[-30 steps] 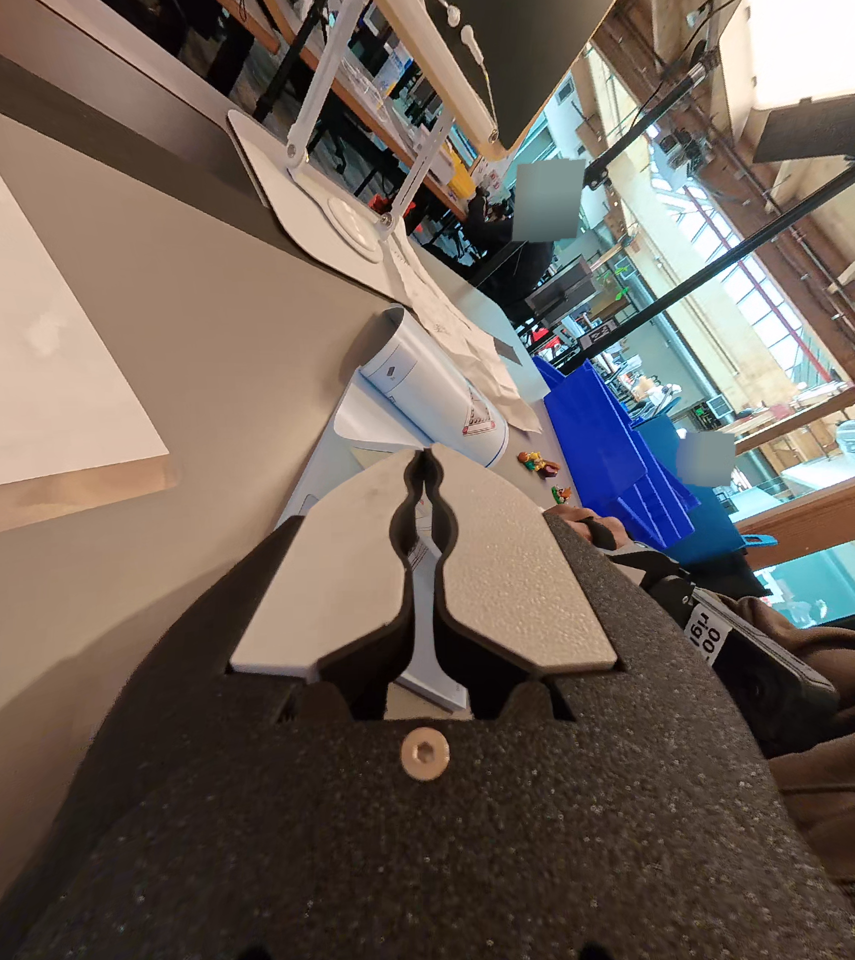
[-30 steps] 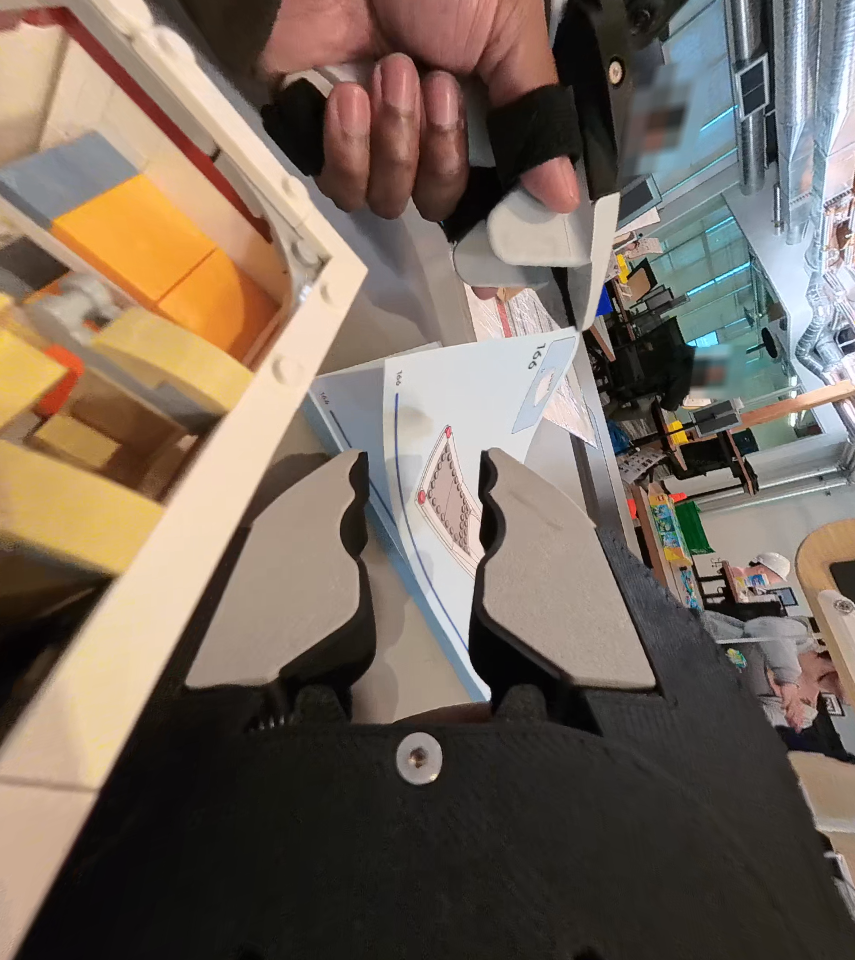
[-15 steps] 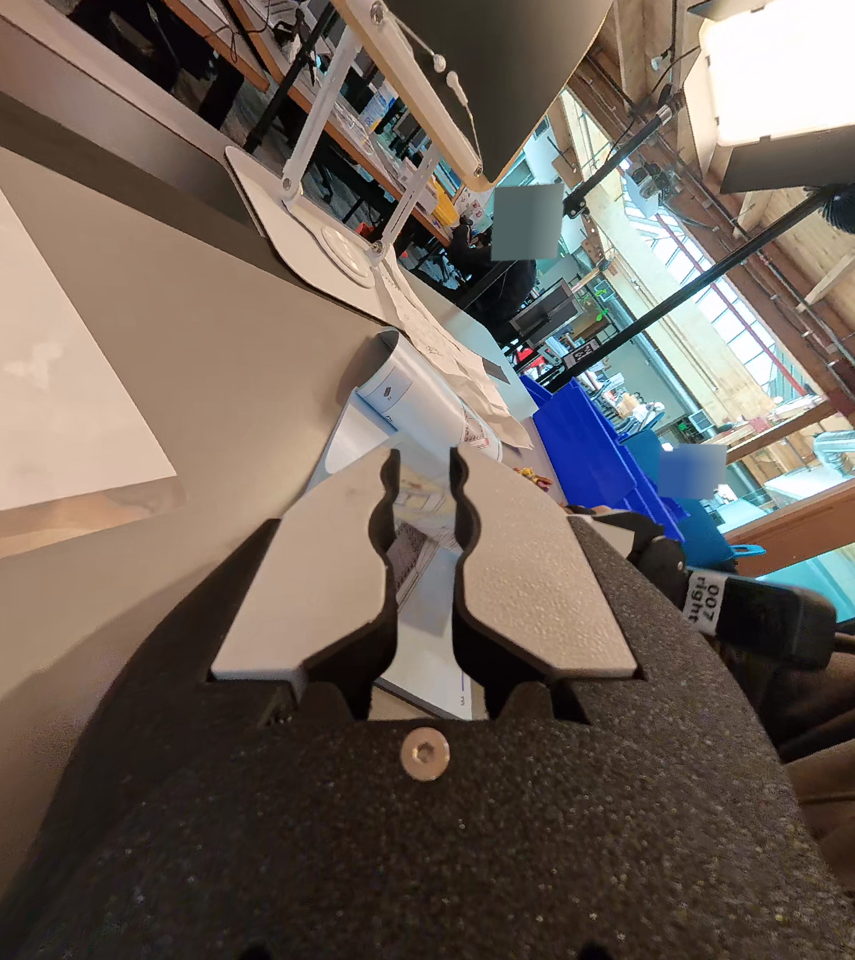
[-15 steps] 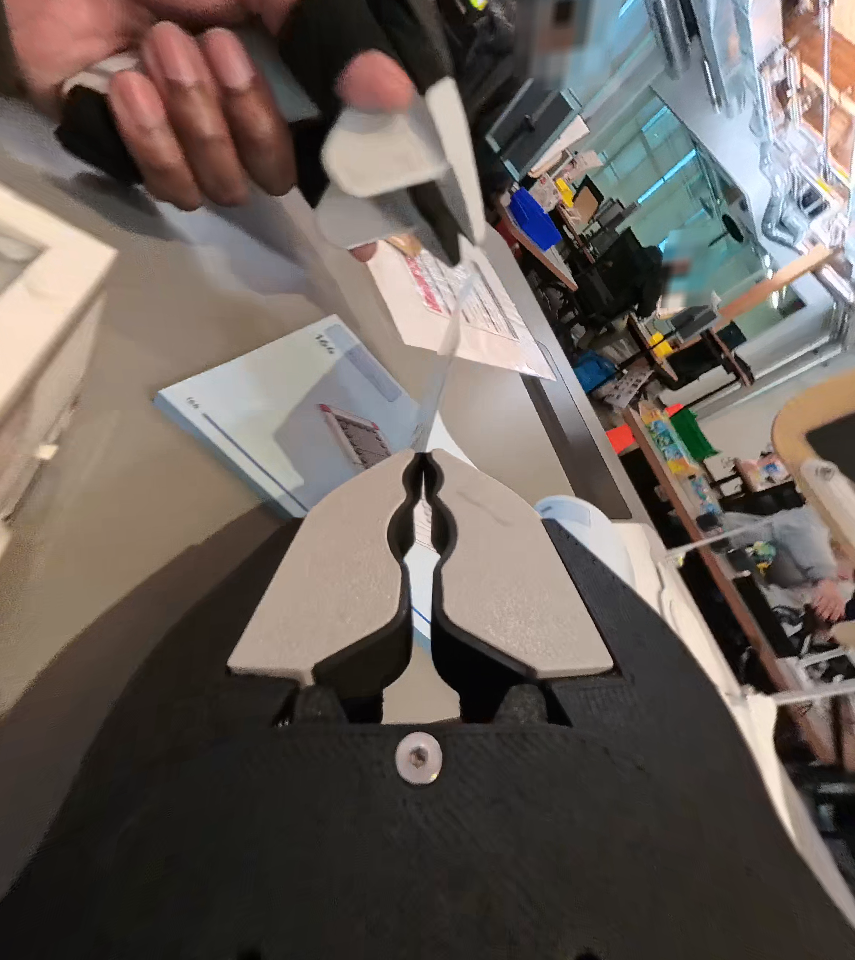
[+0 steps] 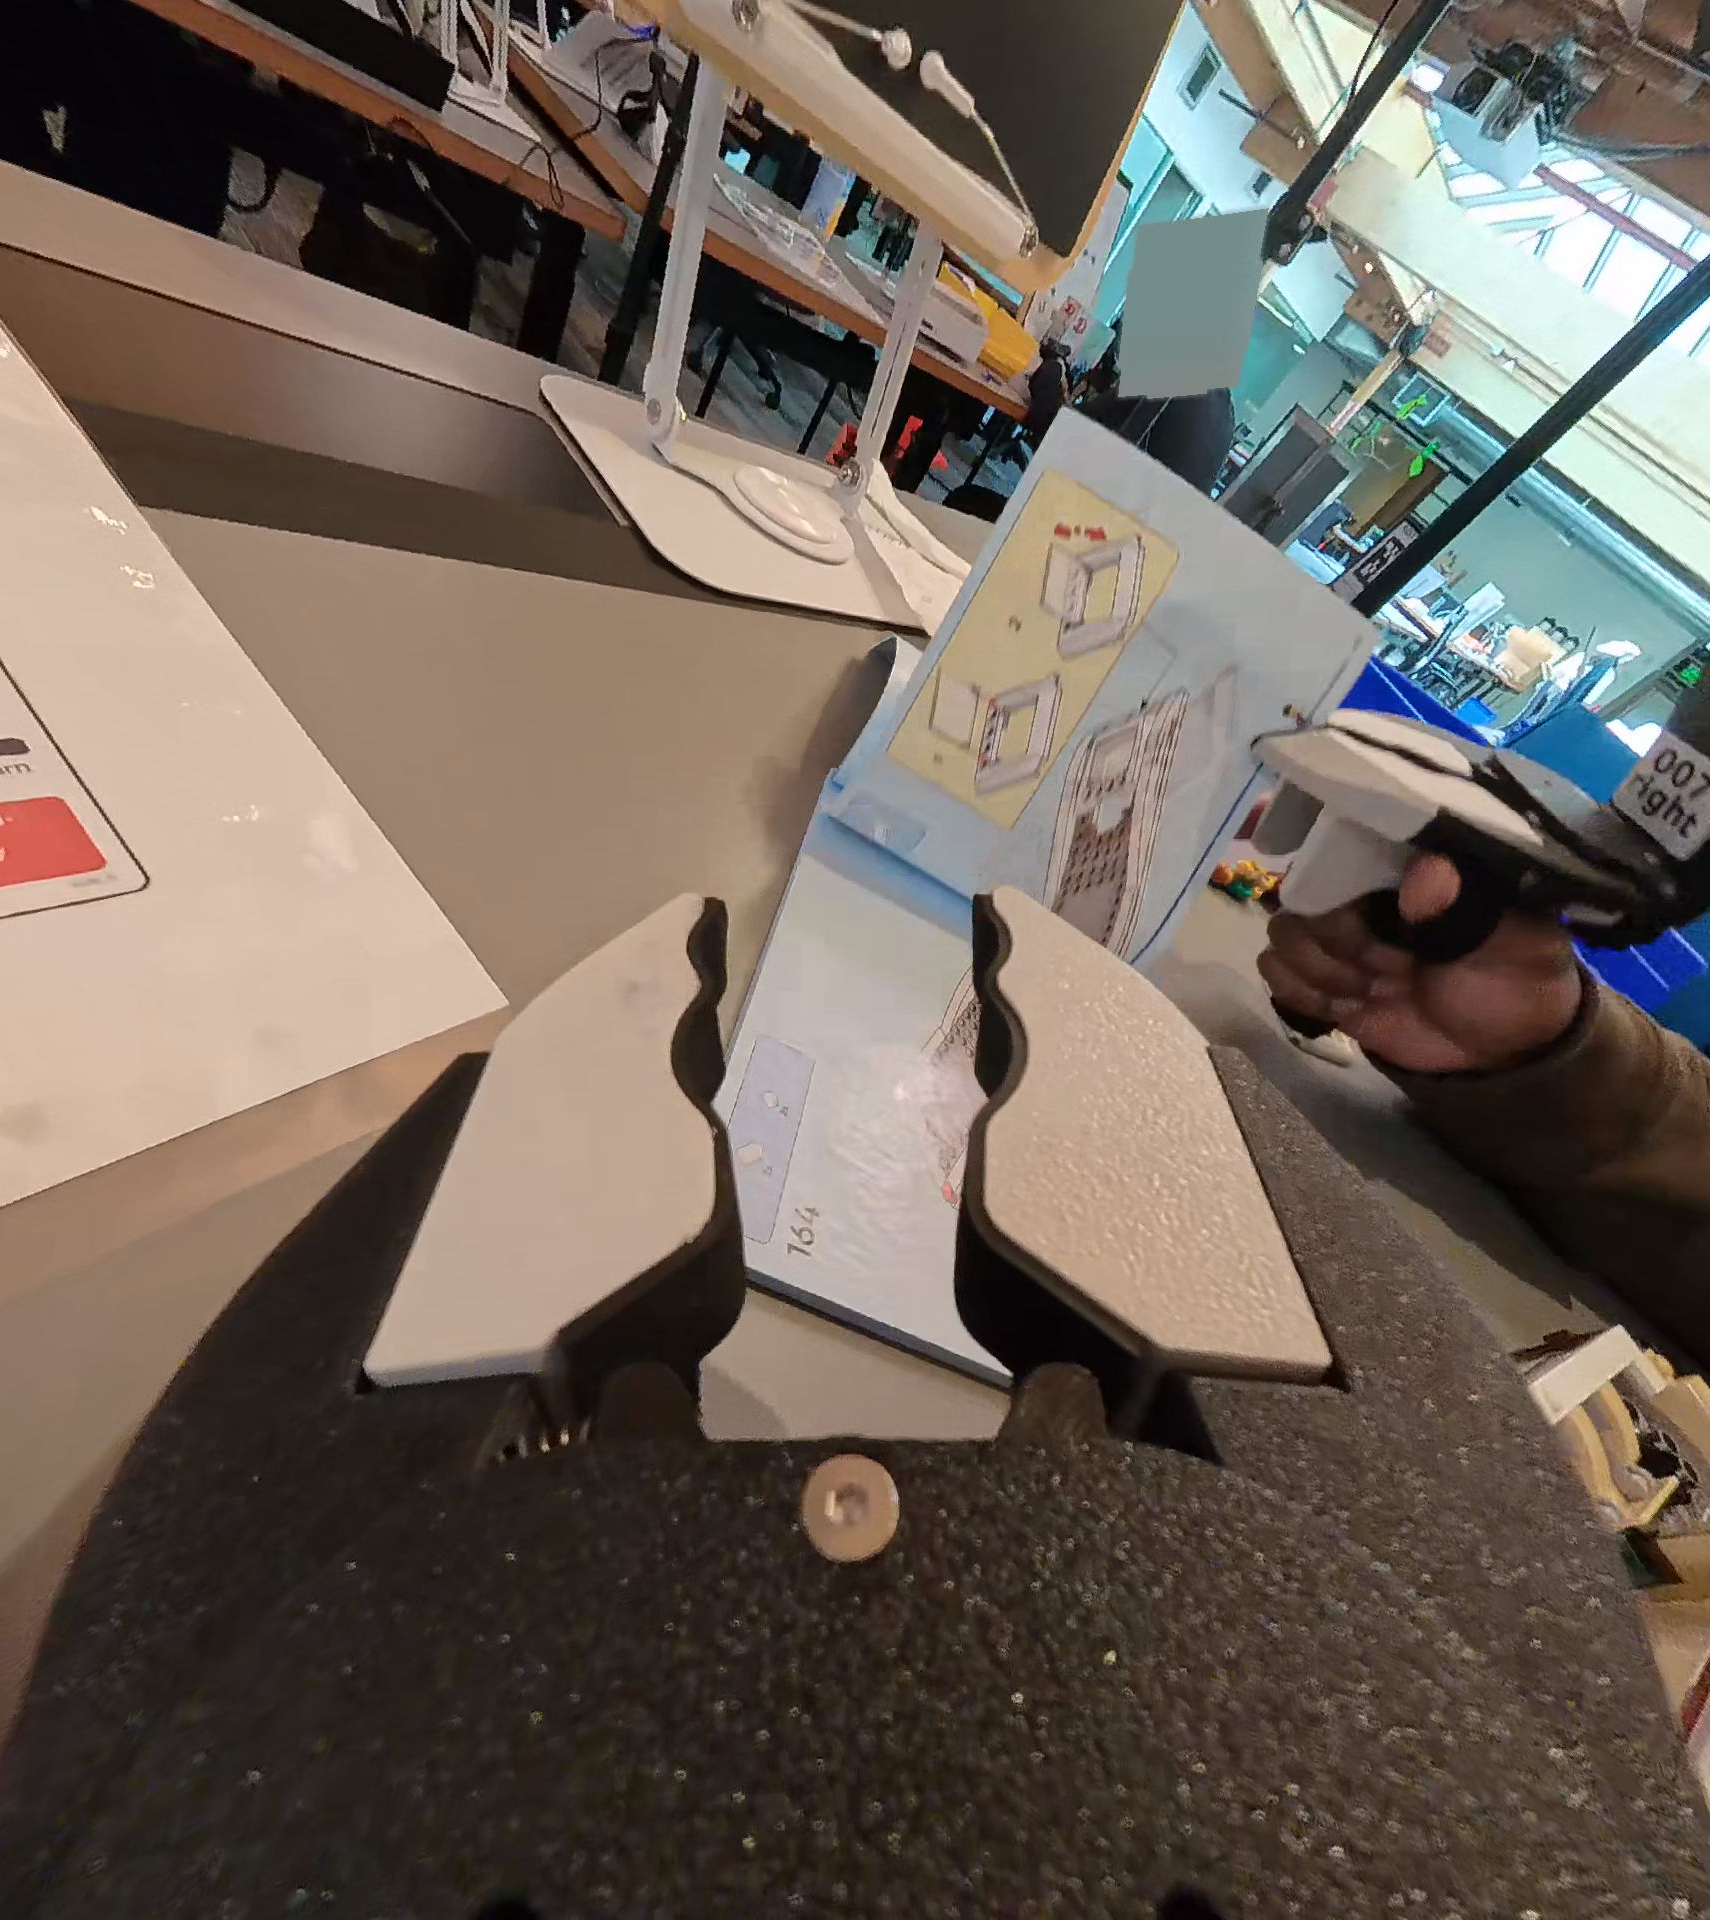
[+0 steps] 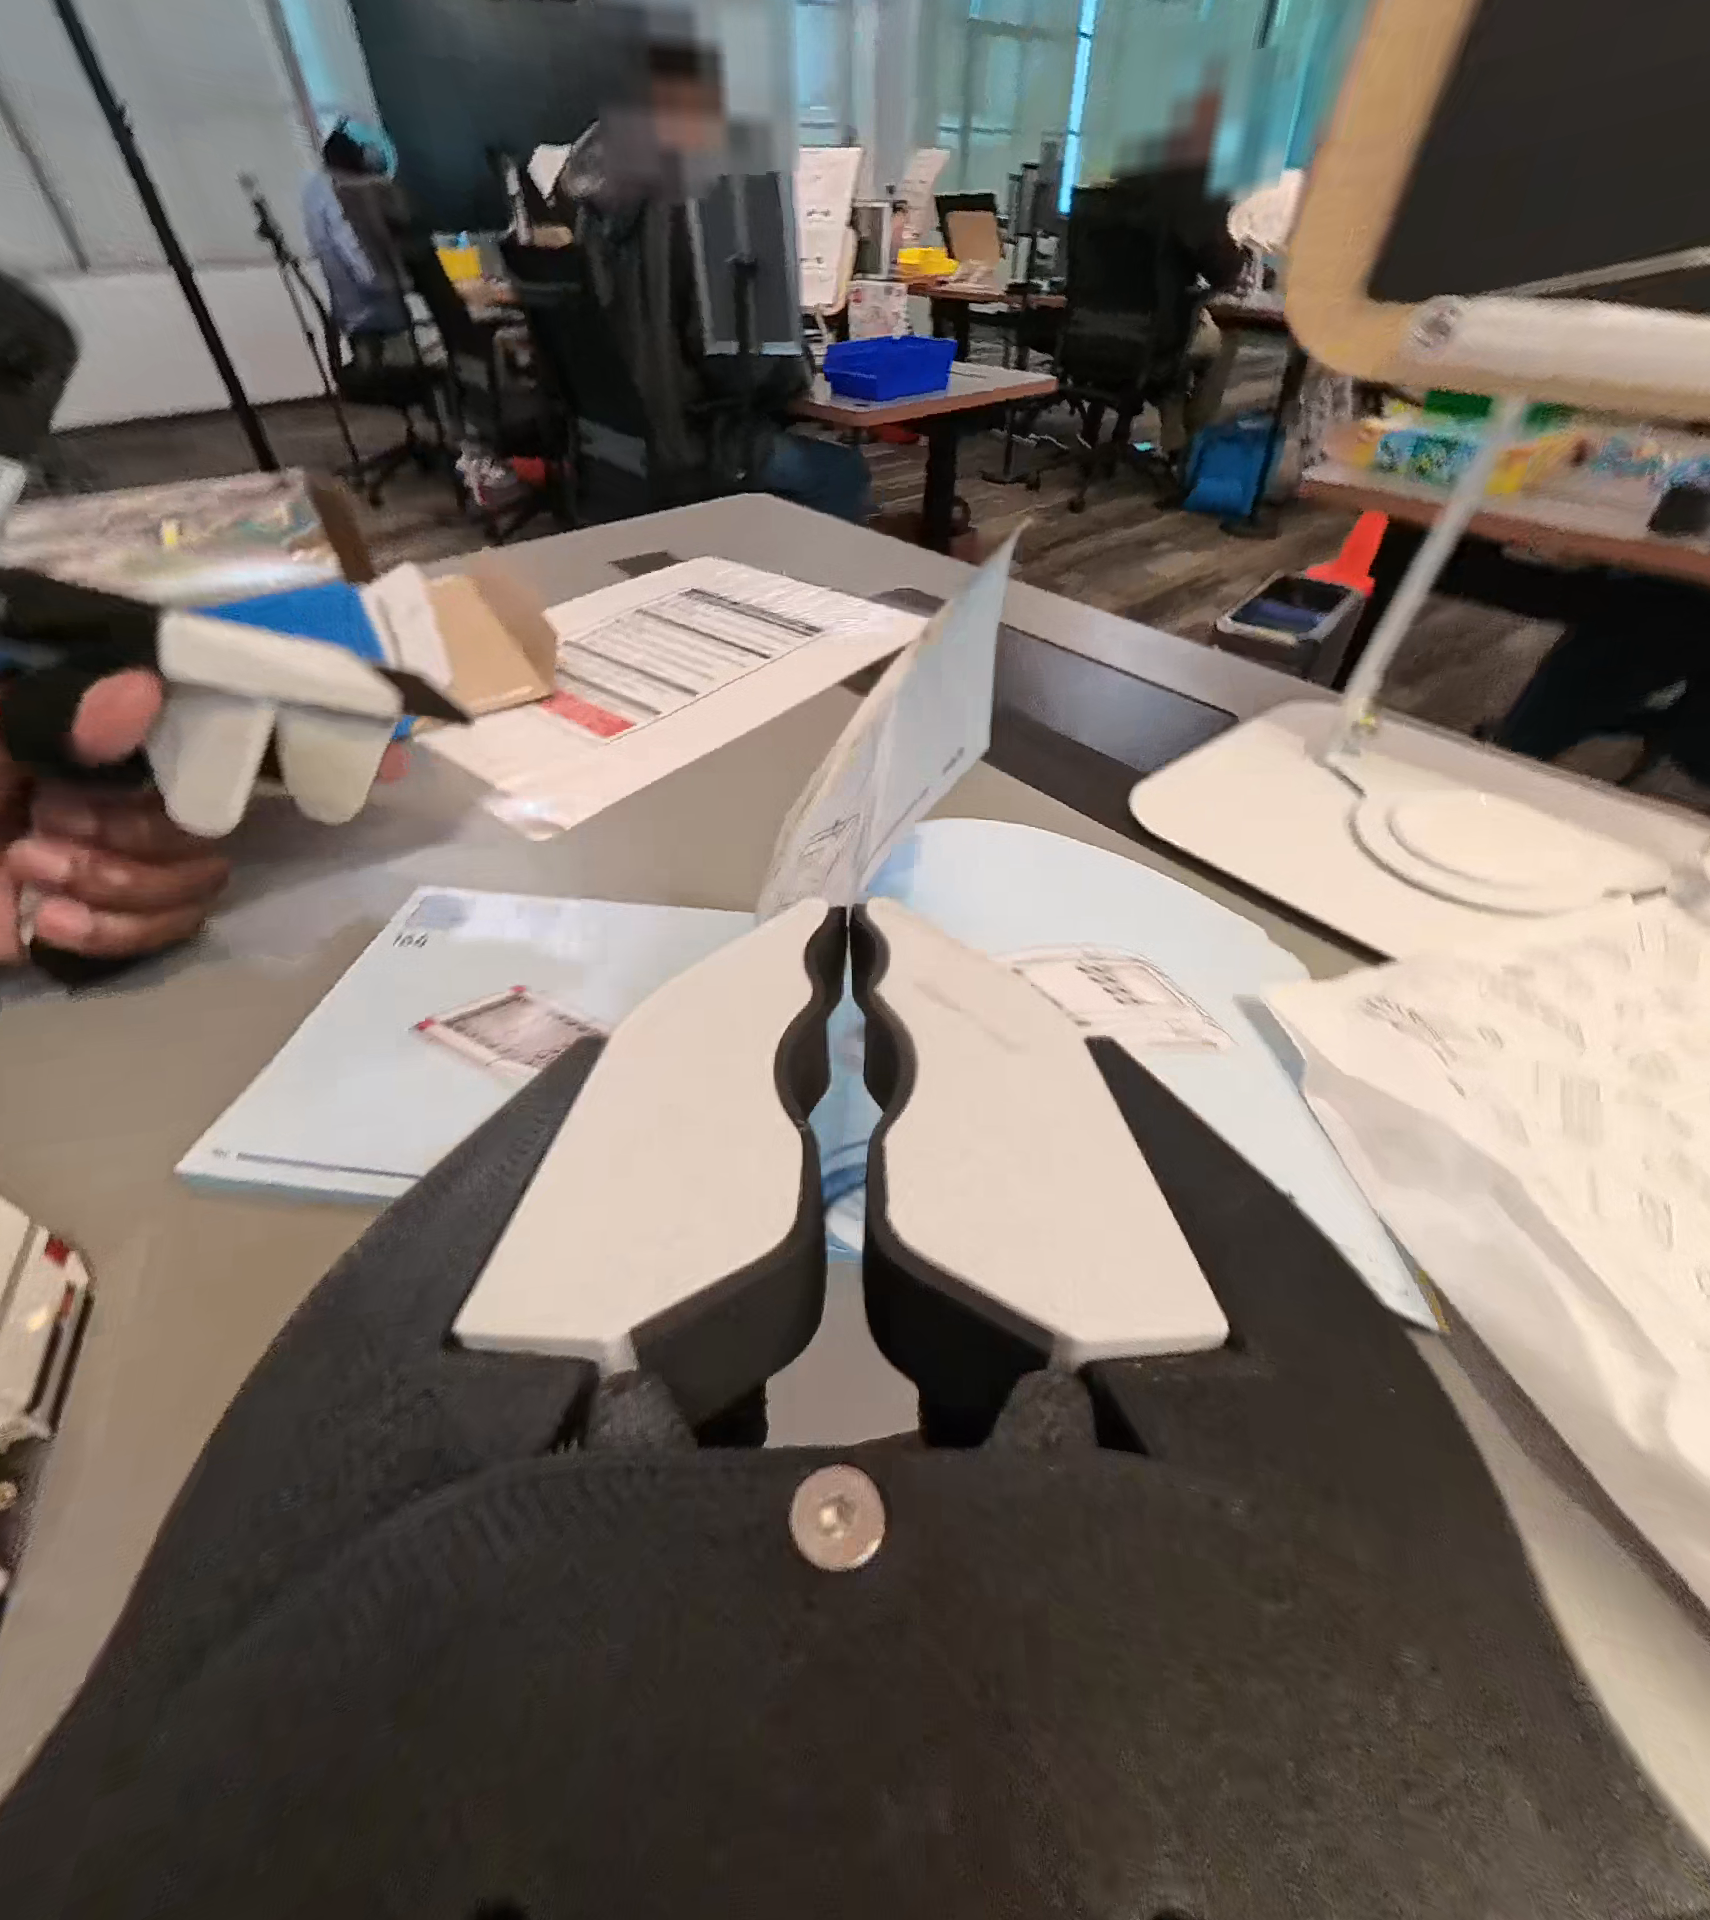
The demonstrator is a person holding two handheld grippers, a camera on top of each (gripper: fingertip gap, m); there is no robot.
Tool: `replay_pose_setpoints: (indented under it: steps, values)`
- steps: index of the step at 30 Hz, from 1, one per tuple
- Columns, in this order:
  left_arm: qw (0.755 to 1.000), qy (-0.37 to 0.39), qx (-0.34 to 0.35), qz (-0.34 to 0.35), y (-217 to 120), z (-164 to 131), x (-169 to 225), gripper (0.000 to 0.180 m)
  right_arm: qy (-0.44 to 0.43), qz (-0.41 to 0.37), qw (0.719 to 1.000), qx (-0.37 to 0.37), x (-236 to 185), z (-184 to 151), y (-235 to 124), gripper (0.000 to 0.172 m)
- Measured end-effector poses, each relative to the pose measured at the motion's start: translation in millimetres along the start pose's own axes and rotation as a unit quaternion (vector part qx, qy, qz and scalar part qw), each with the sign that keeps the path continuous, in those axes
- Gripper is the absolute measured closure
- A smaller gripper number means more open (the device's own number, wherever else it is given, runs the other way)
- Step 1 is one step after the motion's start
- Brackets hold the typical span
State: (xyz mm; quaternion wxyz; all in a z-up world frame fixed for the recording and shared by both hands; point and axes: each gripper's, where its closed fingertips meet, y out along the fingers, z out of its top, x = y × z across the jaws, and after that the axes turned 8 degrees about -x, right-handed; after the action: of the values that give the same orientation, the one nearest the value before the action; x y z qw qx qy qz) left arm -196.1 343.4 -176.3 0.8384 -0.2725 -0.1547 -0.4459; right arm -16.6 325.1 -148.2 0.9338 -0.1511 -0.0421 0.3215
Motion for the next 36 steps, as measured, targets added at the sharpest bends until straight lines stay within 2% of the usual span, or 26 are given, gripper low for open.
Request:
replay_pose_setpoints:
  steps: [5, 9, 12, 14, 16, 20, 23, 27, 29, 32, 36]
  values:
    - [0.999, 0.01, -0.032, 0.001, 5, -10, 0, 0.134, 0.141, -0.018, 0.99, -0.003, 57, -1, -13, 0.168]
    - [0.998, 0.019, -0.06, 0.01, 6, -17, -2, 0.134, 0.259, -0.037, 0.964, -0.044, 101, -23, -22, 0.156]
    - [0.997, 0.025, -0.067, 0.02, 5, -18, -5, 0.135, 0.302, -0.06, 0.949, -0.066, 123, -36, -32, 0.149]
    - [0.997, 0.027, -0.071, 0.023, 5, -19, -6, 0.135, 0.28, -0.07, 0.955, -0.062, 126, -29, -37, 0.149]
    - [0.997, 0.028, -0.075, 0.023, 6, -20, -6, 0.135, 0.215, -0.061, 0.972, -0.074, 111, -18, -35, 0.148]
    - [0.996, 0.035, -0.084, 0.026, 8, -22, -5, 0.134, 0.009, -0.002, 0.994, -0.112, 39, -12, -14, 0.146]
    - [0.995, 0.041, -0.09, 0.027, 9, -24, -4, 0.134, -0.121, 0.057, 0.982, -0.134, -22, -25, 4, 0.147]
    - [0.994, 0.046, -0.096, 0.03, 9, -25, -4, 0.134, -0.175, 0.108, 0.967, -0.152, -69, -39, 19, 0.15]
    - [0.993, 0.048, -0.098, 0.032, 8, -26, -4, 0.134, -0.196, 0.089, 0.962, -0.166, -70, -47, 24, 0.151]
    - [0.993, 0.05, -0.101, 0.032, 9, -27, -4, 0.134, -0.216, 0.018, 0.957, -0.19, -46, -54, 28, 0.154]
    - [0.992, 0.055, -0.106, 0.033, 9, -28, -3, 0.134, -0.166, -0.041, 0.967, -0.19, -11, -48, 24, 0.154]
